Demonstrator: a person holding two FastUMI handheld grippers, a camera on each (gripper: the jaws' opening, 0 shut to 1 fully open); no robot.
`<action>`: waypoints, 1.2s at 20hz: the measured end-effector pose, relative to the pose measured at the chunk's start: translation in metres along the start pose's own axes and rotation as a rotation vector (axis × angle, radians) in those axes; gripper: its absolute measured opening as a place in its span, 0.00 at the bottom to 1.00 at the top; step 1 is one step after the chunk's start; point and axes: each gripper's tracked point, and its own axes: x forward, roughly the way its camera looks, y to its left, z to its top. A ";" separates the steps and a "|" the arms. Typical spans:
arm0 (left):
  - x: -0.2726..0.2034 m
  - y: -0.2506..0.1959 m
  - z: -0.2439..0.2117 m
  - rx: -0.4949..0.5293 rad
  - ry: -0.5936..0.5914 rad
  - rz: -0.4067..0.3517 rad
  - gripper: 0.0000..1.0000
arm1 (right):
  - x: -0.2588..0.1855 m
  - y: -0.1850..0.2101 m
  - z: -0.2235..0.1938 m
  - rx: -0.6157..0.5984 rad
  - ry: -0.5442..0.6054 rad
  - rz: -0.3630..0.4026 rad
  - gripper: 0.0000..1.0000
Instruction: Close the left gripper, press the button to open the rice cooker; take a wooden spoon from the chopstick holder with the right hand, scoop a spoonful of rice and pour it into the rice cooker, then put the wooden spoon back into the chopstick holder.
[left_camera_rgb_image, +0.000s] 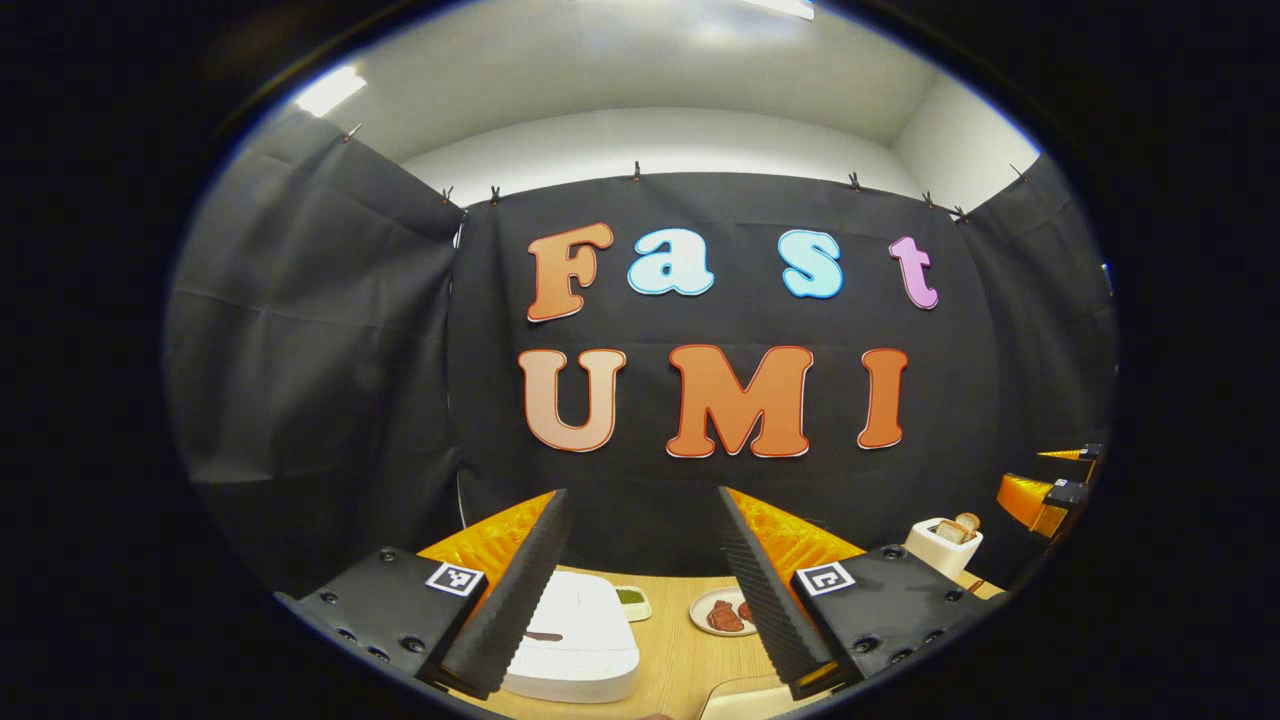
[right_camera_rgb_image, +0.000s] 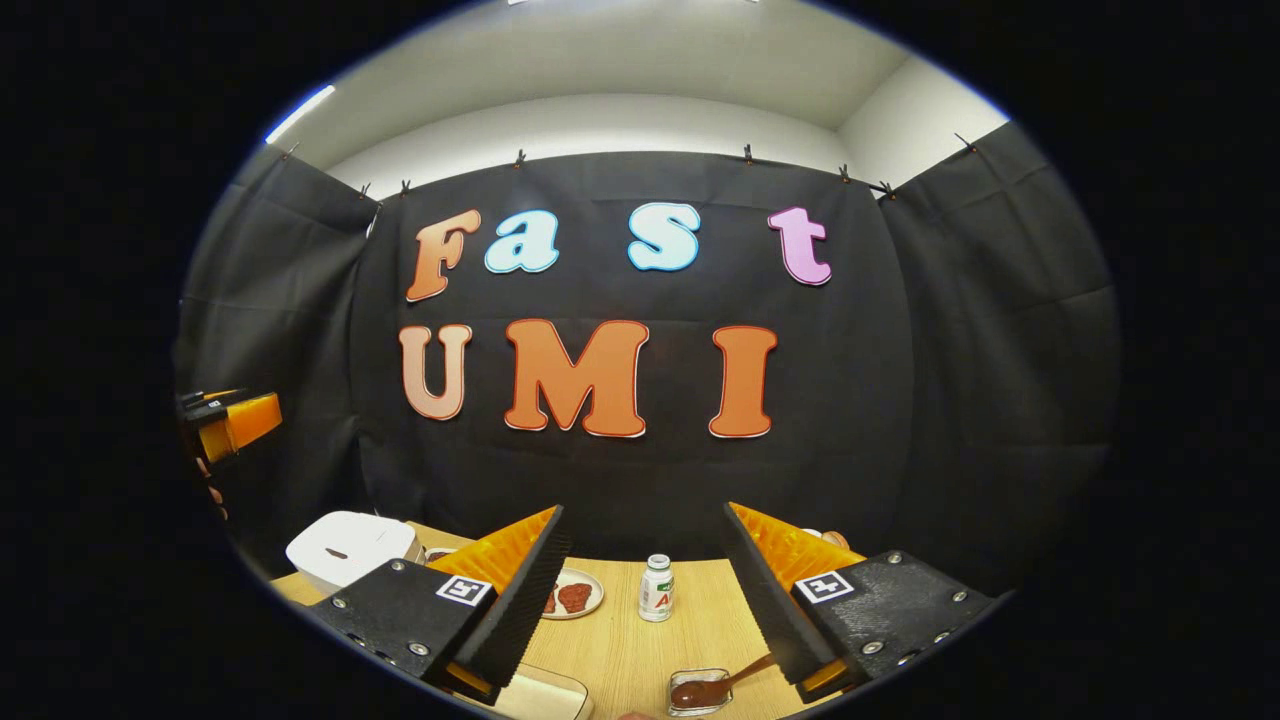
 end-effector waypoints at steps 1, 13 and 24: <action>0.002 -0.001 0.000 0.002 -0.001 -0.006 0.98 | 0.002 -0.001 0.000 -0.008 -0.003 -0.003 0.95; 0.018 -0.013 -0.012 0.020 0.025 -0.076 0.59 | 0.005 -0.021 -0.003 -0.013 0.008 -0.079 0.95; 0.048 0.017 -0.064 0.006 0.260 -0.025 0.04 | 0.000 -0.037 -0.015 -0.027 0.033 -0.128 0.95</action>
